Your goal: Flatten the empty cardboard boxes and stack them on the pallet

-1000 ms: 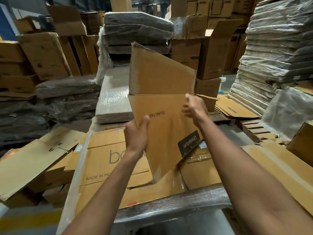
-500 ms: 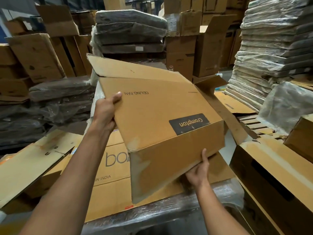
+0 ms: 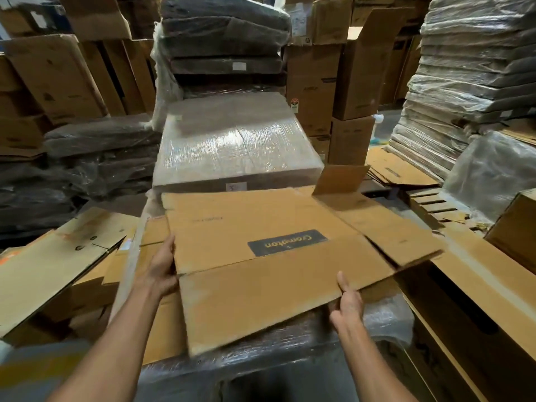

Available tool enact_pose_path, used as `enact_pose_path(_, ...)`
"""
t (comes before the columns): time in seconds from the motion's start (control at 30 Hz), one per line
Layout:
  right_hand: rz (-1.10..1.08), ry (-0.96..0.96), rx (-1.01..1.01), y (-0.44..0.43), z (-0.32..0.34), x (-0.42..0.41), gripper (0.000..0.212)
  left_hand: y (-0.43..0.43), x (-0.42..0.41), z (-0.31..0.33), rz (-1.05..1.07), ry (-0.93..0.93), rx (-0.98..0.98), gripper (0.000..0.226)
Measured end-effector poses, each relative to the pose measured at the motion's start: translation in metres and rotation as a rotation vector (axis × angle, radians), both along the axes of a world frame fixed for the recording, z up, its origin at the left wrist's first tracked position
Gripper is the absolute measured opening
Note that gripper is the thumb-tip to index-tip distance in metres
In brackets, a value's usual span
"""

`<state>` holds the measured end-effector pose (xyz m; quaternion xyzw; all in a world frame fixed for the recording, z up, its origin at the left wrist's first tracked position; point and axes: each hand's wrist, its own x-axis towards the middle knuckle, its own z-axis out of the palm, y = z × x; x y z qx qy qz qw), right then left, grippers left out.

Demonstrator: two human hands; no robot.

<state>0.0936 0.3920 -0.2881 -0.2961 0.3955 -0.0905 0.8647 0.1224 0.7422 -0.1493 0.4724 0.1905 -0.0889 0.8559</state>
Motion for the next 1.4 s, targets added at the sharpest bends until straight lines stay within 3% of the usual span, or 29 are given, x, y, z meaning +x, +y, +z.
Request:
enact_pose_path(0.07, 0.031, 0.08, -0.079, 0.004, -0.005, -0.004, 0.058, -0.002, -0.025, -0.027, -0.015, 0.032, -0.154, 0.05)
enact_pose_path(0.23, 0.041, 0.066, -0.045, 0.012, 0.002, 0.001, 0.049, 0.016, -0.06, -0.149, 0.022, 0.038, -0.283, 0.057)
enact_pose_path(0.33, 0.047, 0.013, -0.033, 0.026, 0.02, 0.017, 0.041, -0.012, -0.076, -0.135, -0.077, 0.066, -0.547, 0.042)
enact_pose_path(0.4, 0.066, 0.016, -0.051, 0.04, 0.029, 0.028, 0.04, -0.053, -0.084, -0.109, -0.2, -0.118, -0.475, 0.033)
enact_pose_path(0.47, 0.126, 0.022, -0.089, 0.056, 0.033, 0.036, 0.045, -0.076, -0.077, -0.101, -0.202, -0.164, -0.412, 0.031)
enact_pose_path(0.6, 0.235, -0.007, -0.125, 0.088, 0.029, 0.042, 0.047, -0.106, -0.052, -0.089, 0.104, 0.085, -0.301, 0.011)
enact_pose_path(0.77, 0.323, -0.043, -0.125, 0.09, 0.029, 0.037, 0.036, -0.089, -0.031, -0.09, 0.324, 0.165, -0.208, 0.006)
enact_pose_path(0.97, 0.123, -0.02, -0.138, 0.01, 0.03, 0.03, 0.014, -0.013, -0.031, -0.109, 0.493, 0.208, -0.1, 0.009)
enact_pose_path(1.1, 0.151, 0.017, -0.155, -0.018, 0.017, 0.019, 0.029, 0.013, -0.045, -0.126, 0.543, 0.214, -0.049, 0.012)
enact_pose_path(1.3, 0.169, 0.088, -0.091, -0.012, -0.016, 0.013, 0.022, 0.016, -0.068, -0.157, 0.549, 0.273, -0.101, 0.008)
enact_pose_path(1.4, 0.185, 0.154, -0.118, -0.016, -0.026, 0.017, 0.039, 0.015, -0.072, -0.163, 0.498, 0.303, -0.154, 0.006)
